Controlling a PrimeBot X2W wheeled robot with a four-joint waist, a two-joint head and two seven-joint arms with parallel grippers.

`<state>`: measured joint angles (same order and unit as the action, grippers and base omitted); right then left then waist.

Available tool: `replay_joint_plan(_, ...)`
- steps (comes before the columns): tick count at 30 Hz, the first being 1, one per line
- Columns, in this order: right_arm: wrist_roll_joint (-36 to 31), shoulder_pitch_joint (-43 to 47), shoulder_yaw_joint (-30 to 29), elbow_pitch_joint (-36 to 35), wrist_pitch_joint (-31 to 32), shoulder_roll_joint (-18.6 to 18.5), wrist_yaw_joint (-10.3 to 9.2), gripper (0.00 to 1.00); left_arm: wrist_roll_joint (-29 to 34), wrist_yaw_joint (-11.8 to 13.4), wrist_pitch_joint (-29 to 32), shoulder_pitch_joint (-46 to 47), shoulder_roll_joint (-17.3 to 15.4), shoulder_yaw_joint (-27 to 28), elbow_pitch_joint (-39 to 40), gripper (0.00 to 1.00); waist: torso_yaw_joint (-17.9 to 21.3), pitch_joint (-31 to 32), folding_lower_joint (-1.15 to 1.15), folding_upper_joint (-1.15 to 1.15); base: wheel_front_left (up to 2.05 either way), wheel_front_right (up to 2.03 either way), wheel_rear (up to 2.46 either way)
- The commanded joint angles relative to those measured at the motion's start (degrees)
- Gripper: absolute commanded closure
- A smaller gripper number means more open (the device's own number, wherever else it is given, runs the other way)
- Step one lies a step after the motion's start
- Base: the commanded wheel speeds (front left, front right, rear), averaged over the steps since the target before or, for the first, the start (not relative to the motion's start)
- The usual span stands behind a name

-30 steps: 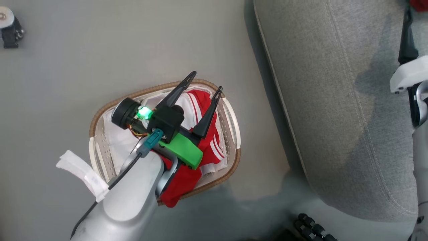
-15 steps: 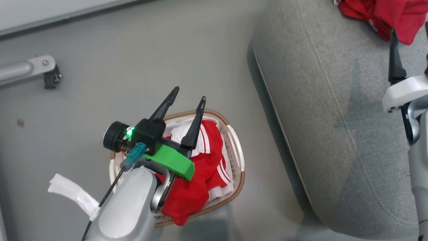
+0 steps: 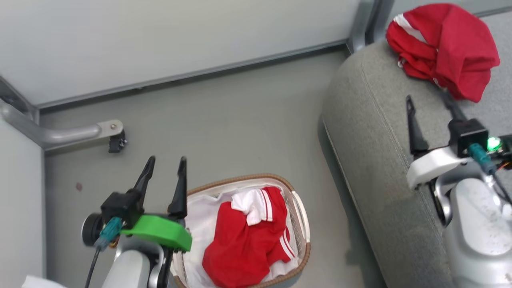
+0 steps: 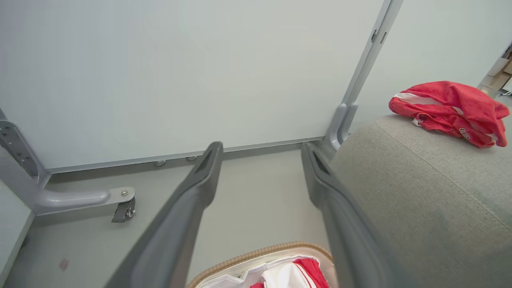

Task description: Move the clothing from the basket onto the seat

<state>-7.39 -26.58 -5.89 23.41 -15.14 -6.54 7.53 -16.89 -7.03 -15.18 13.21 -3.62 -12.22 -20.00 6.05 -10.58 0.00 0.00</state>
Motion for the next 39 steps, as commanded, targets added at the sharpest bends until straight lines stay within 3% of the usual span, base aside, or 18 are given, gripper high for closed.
replay_joint_plan(1,0.68,1.91,0.44,-0.2,-0.02,0.63,-0.08,0.0,0.59,0.3,0.04,-1.87,0.05,1.26,0.22,0.0,-3.26,4.61,0.0,0.0,0.0,0.0,0.0)
replay_joint_plan(11,4.35,11.42,2.95,-1.97,-0.02,3.5,-0.08,0.0,1.41,-0.07,0.05,-9.01,0.48,7.38,0.04,0.0,-4.69,7.31,0.0,0.0,0.0,0.0,0.0)
replay_joint_plan(22,11.91,18.13,5.91,-4.33,-0.02,3.56,-0.08,0.0,-0.67,-0.17,0.05,-12.47,0.7,7.8,-0.58,0.0,-5.28,8.78,0.0,0.0,0.0,0.0,0.0)
replay_joint_plan(39,13.64,19.44,6.94,-4.7,-0.02,3.57,-0.08,0.0,-2.32,0.71,0.05,-13.09,0.7,8.3,-0.22,0.0,-4.46,9.28,0.0,0.0,0.0,0.0,0.0)
